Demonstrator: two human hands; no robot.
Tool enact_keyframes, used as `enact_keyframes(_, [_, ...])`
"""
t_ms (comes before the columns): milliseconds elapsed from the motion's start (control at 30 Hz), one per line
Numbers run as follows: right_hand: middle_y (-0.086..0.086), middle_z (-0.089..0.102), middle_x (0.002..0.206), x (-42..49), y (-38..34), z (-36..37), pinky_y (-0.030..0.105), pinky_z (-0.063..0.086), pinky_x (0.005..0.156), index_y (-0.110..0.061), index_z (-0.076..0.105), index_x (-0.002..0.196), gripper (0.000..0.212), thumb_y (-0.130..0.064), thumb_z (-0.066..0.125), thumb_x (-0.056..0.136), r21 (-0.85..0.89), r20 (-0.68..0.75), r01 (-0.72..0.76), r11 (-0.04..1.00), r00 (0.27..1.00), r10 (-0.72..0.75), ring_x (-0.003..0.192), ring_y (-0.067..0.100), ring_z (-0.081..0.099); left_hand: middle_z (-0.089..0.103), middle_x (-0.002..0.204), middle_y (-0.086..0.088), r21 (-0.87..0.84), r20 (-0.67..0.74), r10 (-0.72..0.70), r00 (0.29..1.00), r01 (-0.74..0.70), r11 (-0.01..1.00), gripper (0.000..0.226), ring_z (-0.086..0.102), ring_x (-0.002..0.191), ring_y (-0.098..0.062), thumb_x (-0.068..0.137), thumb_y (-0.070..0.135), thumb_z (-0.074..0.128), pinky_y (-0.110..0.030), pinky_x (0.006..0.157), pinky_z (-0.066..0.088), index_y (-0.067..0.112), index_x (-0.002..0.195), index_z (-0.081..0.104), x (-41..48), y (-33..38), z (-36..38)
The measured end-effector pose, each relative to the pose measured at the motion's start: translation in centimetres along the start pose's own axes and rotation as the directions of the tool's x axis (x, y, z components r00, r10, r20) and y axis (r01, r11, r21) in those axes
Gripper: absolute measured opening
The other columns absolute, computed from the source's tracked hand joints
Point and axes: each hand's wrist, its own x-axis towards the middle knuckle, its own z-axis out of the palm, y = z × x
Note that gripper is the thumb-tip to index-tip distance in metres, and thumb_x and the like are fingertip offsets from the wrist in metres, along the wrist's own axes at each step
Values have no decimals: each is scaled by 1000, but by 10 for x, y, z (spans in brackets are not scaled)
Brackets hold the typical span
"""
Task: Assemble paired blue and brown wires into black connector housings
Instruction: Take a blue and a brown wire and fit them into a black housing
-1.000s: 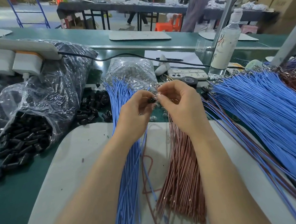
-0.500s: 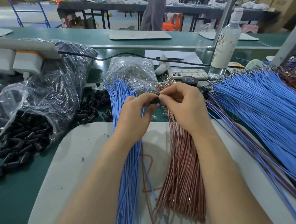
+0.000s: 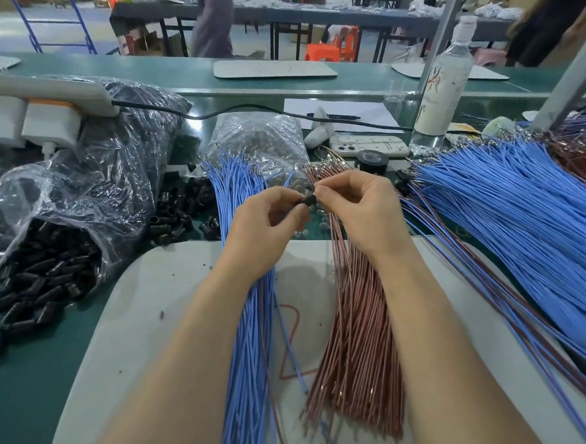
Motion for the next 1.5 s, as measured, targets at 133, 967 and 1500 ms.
enact_keyframes(133, [-5, 68, 70, -1, 1, 2, 23, 54, 71, -19, 70, 77, 12, -9, 70, 84, 51, -3, -35, 998, 999, 35, 65, 5, 62, 70, 73, 5, 25, 6, -6, 1000, 5, 1000, 7, 67, 67, -7, 90, 10, 61, -26, 75, 54, 14, 93, 64, -1, -1, 0])
enact_keyframes(967, [-4, 63, 58, -1, 9, 13, 15, 48, 55, -12, 65, 74, 15, -9, 64, 89, 393, 89, -338, 855, 940, 330, 51, 2, 58, 71, 79, 2, 162, -14, -26, 1000, 28, 986, 8, 68, 70, -4, 90, 10, 60, -29, 78, 56, 14, 93, 66, -2, 2, 3])
enact_keyframes(1500, [-4, 63, 61, 0, 5, 0, 14, 46, 54, -18, 65, 77, 12, -15, 66, 88, 126, -26, -242, 962, 969, 247, 52, 0, 55, 62, 82, 14, 275, -56, -5, 998, 20, 961, 6, 54, 72, 6, 88, 22, 65, -3, 65, 36, 26, 92, 65, -2, 3, 2])
